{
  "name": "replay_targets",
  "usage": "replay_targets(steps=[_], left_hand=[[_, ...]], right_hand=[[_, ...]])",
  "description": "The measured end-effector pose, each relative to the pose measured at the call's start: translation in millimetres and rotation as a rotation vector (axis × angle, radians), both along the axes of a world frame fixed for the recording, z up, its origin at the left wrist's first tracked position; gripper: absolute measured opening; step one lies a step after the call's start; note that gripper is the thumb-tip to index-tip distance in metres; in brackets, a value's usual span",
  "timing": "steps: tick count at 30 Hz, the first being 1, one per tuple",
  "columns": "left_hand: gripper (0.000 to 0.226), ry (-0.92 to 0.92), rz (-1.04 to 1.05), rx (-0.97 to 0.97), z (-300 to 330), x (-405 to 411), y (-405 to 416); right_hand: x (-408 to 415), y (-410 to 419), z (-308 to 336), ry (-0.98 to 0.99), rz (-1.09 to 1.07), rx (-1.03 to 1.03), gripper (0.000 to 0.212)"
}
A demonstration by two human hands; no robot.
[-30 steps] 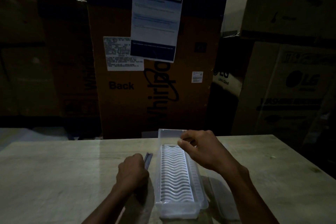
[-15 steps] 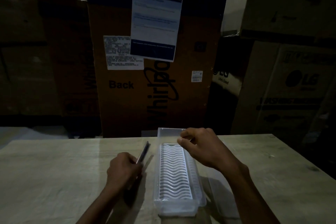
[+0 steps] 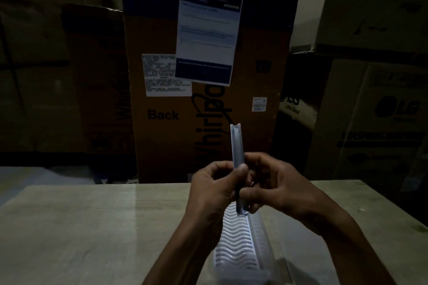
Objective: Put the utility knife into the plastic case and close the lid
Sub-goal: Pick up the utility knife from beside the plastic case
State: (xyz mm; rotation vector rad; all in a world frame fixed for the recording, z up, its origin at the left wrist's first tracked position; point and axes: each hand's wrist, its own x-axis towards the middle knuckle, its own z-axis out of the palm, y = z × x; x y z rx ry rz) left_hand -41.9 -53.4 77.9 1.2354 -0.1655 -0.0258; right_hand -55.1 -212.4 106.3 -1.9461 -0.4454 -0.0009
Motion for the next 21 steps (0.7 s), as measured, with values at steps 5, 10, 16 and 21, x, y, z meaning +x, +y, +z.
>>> replay_targets(steps=[5,10,16,21], left_hand=[[0.028,-0.055,-0.003,0.026,3,-4,-6],[0.023,-0.056,-0.14,0.014,6,-5,-9],[0.019,-0.066,-0.161,0.016,8,-8,-13],[0.019,-0.071,-0.166,0.001,6,-8,-14]], right_hand=[[-2,-2,-1,-0.024,0.007,-0.017,0.039],[-4,-12,2,-0.043,-0.011,0.02,0.041],[-5,-18,5,-0.092,-0.018,-0.067,0.046],[-5,-23,5,-0.175,-0.044,-0.059,0.059]])
